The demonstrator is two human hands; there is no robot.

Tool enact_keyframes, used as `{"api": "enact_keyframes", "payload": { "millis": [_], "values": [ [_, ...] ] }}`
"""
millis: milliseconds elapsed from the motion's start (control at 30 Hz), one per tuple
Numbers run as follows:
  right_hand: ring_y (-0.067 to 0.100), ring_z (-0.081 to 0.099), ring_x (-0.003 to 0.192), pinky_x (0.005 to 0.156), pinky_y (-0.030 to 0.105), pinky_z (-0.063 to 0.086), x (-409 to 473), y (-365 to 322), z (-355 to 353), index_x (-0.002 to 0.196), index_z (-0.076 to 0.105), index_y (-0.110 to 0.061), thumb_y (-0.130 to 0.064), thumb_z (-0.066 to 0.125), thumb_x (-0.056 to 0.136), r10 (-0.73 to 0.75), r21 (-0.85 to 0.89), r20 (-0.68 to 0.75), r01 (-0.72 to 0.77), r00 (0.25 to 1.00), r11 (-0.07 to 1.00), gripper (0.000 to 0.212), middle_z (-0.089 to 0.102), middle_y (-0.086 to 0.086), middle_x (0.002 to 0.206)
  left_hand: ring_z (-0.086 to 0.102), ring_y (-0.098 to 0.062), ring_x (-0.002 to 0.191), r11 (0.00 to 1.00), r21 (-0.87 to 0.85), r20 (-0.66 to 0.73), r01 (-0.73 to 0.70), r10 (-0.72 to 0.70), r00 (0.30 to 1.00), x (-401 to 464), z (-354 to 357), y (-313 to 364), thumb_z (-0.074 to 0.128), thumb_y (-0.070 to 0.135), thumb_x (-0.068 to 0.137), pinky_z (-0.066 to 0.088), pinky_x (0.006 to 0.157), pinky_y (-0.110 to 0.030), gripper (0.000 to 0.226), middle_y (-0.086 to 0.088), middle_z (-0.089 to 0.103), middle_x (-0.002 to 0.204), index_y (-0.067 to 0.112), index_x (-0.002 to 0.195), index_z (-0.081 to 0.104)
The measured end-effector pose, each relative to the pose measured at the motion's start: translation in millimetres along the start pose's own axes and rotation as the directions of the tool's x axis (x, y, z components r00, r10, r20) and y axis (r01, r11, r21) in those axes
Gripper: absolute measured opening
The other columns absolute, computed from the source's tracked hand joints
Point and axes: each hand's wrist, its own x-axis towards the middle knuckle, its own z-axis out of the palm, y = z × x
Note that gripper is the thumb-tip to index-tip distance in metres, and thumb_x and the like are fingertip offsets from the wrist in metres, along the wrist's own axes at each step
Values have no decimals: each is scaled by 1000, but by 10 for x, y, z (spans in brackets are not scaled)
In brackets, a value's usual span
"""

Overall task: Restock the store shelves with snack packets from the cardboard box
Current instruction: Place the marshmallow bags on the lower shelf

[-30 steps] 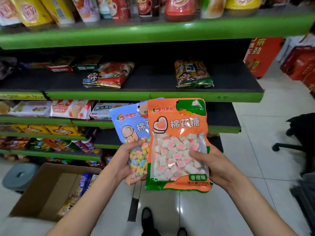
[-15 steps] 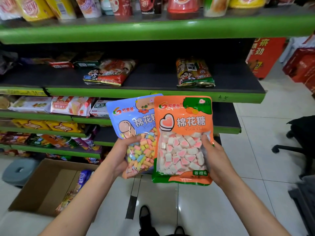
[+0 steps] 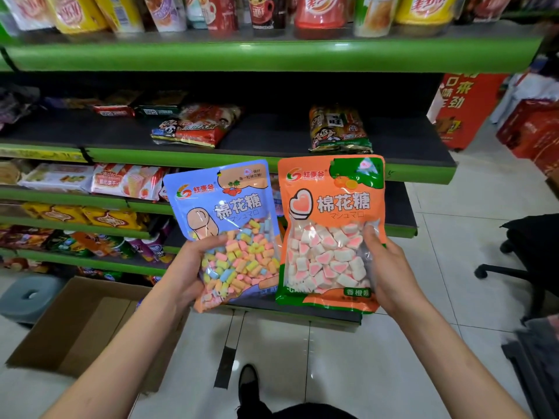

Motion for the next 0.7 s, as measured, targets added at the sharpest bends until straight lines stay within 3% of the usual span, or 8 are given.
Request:
{"api": "enact_keyframes", "payload": {
  "millis": [233,433,567,633,667,700],
  "values": [
    [21,74,100,87,42,56,-6,25,-5,113,71,-28,-49,47,101,-13,13,2,13,1000,1000,33,77,1,109,74,-41,94,1000,-31,-14,-1,1,1000,-77,-106,-39,74,20,74,61,69,-46,33,-21,73,115,8,105,76],
    [20,74,100,85,40,58,-6,-8,39,119,69,-27,-50,47,101,-39,-7,27,39,999,999,36,77,0,110,73,-42,97,1000,-25,-25,-9,9,1000,-139,-139,19,83,22,63,60,71,-49,48,-20,73,117,8,108,73],
    [22,73,103,91,44,56,-14,-69,78,120,68,-23,-50,49,99,-21,145,45,15,999,989,40,76,3,112,73,-41,98,1000,-26,9,-16,16,1000,-122,-155,34,84,22,61,60,72,-49,36,-19,73,116,12,95,80],
    [28,73,101,88,44,56,35,-53,91,120,70,-11,-48,62,92,88,316,128,-124,988,941,47,75,11,111,73,-41,98,999,-23,24,-26,27,999,-111,-158,30,84,22,62,60,73,-49,29,-18,74,115,15,90,82],
    [32,74,93,82,42,57,41,-53,129,117,70,-2,-41,72,87,153,397,264,-252,952,882,49,75,18,104,73,-40,97,999,-24,26,-31,32,999,-103,-160,22,83,22,62,60,72,-49,28,-18,74,114,15,89,82],
    [35,73,84,73,38,56,29,-54,193,113,69,7,-31,75,86,159,453,473,-393,867,800,47,73,24,96,74,-40,96,999,-28,32,-31,32,999,-105,-157,14,83,23,63,60,72,-49,27,-18,75,113,15,89,82]
  ]
}}
